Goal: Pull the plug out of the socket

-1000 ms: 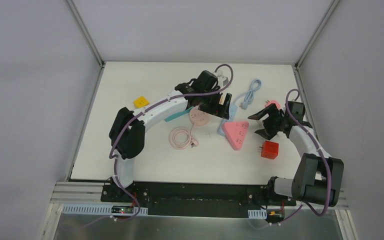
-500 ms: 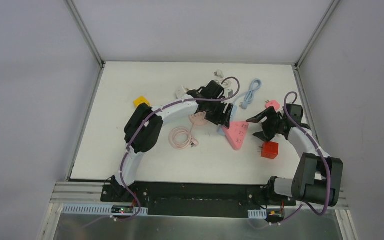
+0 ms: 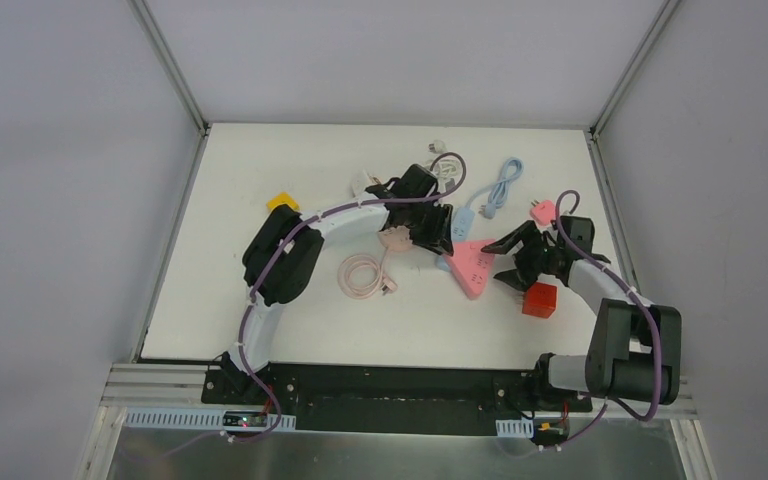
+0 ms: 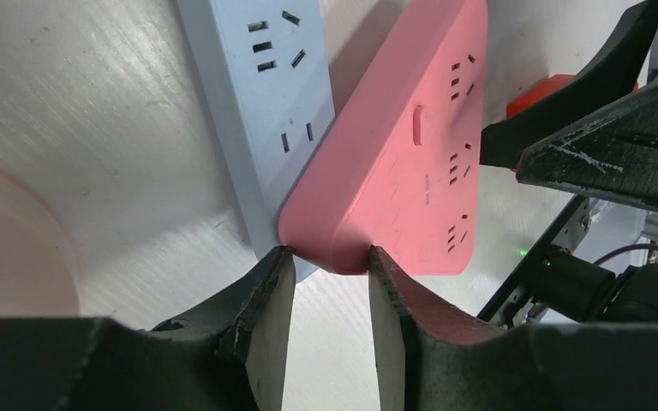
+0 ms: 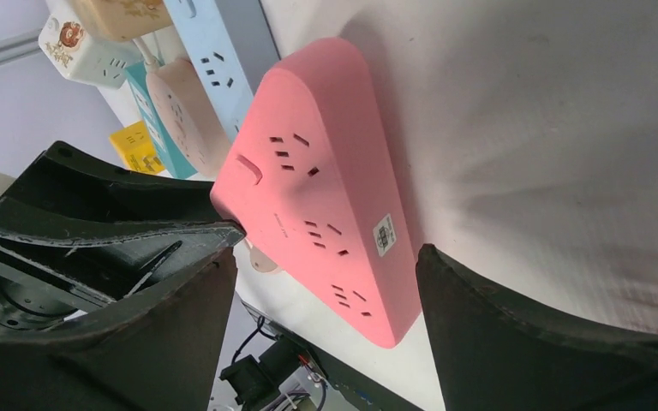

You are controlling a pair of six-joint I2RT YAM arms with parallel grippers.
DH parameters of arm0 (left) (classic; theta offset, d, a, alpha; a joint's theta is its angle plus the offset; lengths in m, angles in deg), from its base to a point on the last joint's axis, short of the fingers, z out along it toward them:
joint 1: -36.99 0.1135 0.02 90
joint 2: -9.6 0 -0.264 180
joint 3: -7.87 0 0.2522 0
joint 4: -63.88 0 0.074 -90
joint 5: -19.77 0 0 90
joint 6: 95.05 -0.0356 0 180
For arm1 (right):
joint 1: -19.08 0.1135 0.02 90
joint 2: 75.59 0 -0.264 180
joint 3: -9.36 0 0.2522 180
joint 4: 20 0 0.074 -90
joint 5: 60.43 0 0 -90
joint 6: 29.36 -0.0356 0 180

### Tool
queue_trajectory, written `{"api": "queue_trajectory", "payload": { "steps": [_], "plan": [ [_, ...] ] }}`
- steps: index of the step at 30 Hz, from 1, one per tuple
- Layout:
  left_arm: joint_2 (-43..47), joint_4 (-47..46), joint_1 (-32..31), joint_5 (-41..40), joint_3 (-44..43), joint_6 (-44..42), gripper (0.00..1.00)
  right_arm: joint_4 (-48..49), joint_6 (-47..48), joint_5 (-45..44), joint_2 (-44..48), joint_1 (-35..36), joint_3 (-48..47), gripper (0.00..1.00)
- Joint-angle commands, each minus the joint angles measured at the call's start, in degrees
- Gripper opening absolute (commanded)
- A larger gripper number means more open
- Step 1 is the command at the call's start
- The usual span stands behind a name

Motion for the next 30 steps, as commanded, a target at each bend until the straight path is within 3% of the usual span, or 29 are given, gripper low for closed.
{"api": "queue_trajectory", "payload": {
  "steps": [1, 9, 18, 23, 30],
  "plan": [
    [-2.18, 5.32, 1.13, -5.42, 2.86, -1.56, 0.25, 2.5, 0.89, 0.7, -1.5, 1.69, 0.89, 0.79],
    [-4.36, 10.32, 2.16, -4.0, 2.23, -3.74, 0.15, 5.62, 2.87, 2.91, -5.69, 4.77, 0.87, 0.77],
    [-3.1, 9.4, 2.9, -0.84, 2.14, -2.23, 0.16, 14.65, 1.84, 8.85, -8.73, 7.57, 1.17, 0.69],
    [-1.83, 6.18, 3.79, 3.29, 0.42, 0.94, 0.18, 26.04, -3.37, 9.57, -8.21, 8.03, 5.5, 0.56],
    [-0.36, 3.72, 4.81, 5.89, -2.76, 4.56, 0.21, 34.99, -5.93, 11.84, -9.68, 8.12, 7.87, 0.16]
  ]
}}
